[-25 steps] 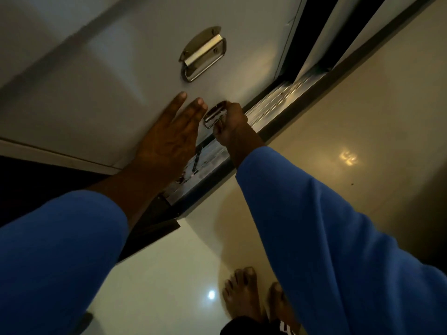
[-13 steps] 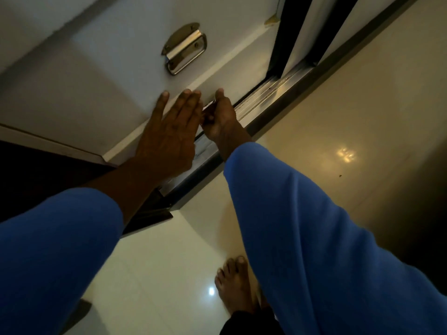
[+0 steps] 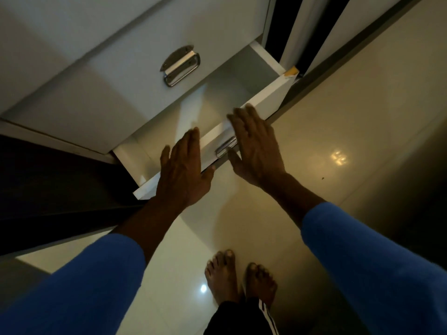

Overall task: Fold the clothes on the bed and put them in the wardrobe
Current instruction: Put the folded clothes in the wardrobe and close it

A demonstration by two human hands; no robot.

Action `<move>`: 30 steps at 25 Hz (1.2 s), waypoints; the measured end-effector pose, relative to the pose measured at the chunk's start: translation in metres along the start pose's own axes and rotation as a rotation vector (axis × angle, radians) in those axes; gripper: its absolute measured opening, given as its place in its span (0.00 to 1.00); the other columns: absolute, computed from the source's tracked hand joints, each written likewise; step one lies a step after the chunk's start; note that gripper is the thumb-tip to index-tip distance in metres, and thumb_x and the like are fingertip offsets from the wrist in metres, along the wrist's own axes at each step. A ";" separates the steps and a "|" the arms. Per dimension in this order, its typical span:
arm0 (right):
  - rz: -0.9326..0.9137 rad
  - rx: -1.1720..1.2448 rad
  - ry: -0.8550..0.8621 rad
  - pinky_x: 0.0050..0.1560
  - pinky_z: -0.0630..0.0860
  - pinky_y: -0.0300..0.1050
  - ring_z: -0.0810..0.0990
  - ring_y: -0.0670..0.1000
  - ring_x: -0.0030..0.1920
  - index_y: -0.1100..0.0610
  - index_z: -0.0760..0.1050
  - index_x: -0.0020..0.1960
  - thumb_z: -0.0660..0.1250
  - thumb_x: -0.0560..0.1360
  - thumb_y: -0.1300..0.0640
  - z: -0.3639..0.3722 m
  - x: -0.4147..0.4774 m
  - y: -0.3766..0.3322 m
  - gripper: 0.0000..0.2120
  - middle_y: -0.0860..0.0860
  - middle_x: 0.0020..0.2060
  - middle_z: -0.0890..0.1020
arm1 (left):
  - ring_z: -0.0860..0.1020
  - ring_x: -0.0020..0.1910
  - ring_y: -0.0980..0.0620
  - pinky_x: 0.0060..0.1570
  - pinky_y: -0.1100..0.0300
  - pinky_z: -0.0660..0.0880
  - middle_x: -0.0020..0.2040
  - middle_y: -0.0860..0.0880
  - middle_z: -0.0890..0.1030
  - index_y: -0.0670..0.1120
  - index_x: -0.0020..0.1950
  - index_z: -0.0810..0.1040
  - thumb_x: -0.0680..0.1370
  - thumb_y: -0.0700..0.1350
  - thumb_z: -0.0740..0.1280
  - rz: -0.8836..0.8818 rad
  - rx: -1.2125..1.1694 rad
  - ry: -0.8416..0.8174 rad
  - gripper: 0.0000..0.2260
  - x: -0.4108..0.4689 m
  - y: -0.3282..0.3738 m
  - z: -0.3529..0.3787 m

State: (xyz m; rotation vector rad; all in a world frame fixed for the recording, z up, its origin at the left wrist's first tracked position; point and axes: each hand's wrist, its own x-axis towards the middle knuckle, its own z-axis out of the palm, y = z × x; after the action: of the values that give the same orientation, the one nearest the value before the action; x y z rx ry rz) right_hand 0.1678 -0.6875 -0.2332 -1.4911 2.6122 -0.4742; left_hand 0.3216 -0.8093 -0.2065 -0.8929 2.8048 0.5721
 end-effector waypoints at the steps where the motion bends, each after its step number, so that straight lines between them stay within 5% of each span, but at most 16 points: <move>1: -0.145 -0.111 -0.120 0.80 0.54 0.65 0.49 0.61 0.83 0.56 0.56 0.82 0.72 0.75 0.45 -0.009 0.008 -0.001 0.43 0.59 0.82 0.58 | 0.69 0.74 0.38 0.73 0.40 0.65 0.76 0.41 0.69 0.44 0.82 0.57 0.80 0.55 0.69 -0.112 -0.041 -0.004 0.36 0.001 0.003 -0.001; 3: -0.231 -0.216 -0.291 0.81 0.48 0.67 0.48 0.61 0.83 0.56 0.55 0.82 0.73 0.74 0.44 -0.019 0.021 -0.003 0.45 0.58 0.82 0.58 | 0.76 0.67 0.39 0.65 0.46 0.72 0.68 0.40 0.77 0.43 0.77 0.68 0.84 0.51 0.64 -0.191 -0.124 -0.006 0.23 0.002 0.008 -0.008; 5: -0.215 -0.213 -0.340 0.80 0.51 0.65 0.59 0.62 0.80 0.55 0.60 0.80 0.75 0.73 0.46 -0.032 0.019 -0.006 0.42 0.57 0.77 0.66 | 0.79 0.62 0.38 0.59 0.49 0.74 0.62 0.39 0.81 0.42 0.72 0.74 0.85 0.47 0.62 -0.204 -0.141 -0.021 0.17 0.001 0.014 -0.017; 12: -0.164 -0.137 -0.305 0.78 0.59 0.64 0.70 0.61 0.73 0.58 0.70 0.72 0.72 0.73 0.52 -0.055 -0.086 0.023 0.29 0.57 0.68 0.75 | 0.79 0.62 0.37 0.60 0.50 0.75 0.63 0.40 0.82 0.45 0.72 0.77 0.83 0.48 0.68 -0.132 -0.189 -0.209 0.18 -0.064 0.069 0.006; 16: -0.058 -0.103 -0.412 0.80 0.57 0.61 0.57 0.61 0.81 0.58 0.62 0.80 0.70 0.76 0.58 -0.068 -0.161 0.039 0.35 0.58 0.79 0.65 | 0.82 0.56 0.36 0.54 0.49 0.77 0.58 0.39 0.84 0.44 0.70 0.77 0.82 0.45 0.68 -0.030 -0.155 -0.238 0.17 -0.114 0.112 0.031; 20: 0.075 -0.006 -0.491 0.78 0.62 0.58 0.47 0.59 0.83 0.58 0.54 0.82 0.66 0.81 0.55 -0.084 -0.154 0.021 0.35 0.56 0.81 0.58 | 0.77 0.67 0.38 0.65 0.48 0.73 0.70 0.39 0.78 0.43 0.78 0.68 0.83 0.48 0.67 -0.032 -0.113 -0.363 0.25 -0.112 0.114 0.030; 24: 0.296 0.174 -0.324 0.80 0.60 0.57 0.46 0.58 0.83 0.56 0.46 0.84 0.67 0.81 0.53 -0.158 -0.175 -0.008 0.40 0.56 0.83 0.51 | 0.55 0.83 0.46 0.78 0.49 0.60 0.84 0.45 0.57 0.47 0.84 0.55 0.83 0.59 0.60 0.163 -0.136 -0.361 0.33 -0.119 0.132 -0.031; 30: 0.691 0.282 0.006 0.76 0.57 0.43 0.59 0.54 0.80 0.51 0.54 0.83 0.66 0.81 0.50 -0.387 -0.223 -0.017 0.35 0.53 0.82 0.58 | 0.59 0.81 0.48 0.75 0.46 0.66 0.83 0.50 0.58 0.52 0.80 0.66 0.79 0.68 0.52 0.580 -0.210 -0.127 0.33 -0.129 0.247 -0.235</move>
State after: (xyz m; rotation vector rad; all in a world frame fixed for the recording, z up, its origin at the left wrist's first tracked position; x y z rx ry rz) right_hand 0.2058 -0.4206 0.1235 -0.4538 2.6873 -0.7071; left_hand 0.2782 -0.6492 0.1175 -0.0358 2.9017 0.9684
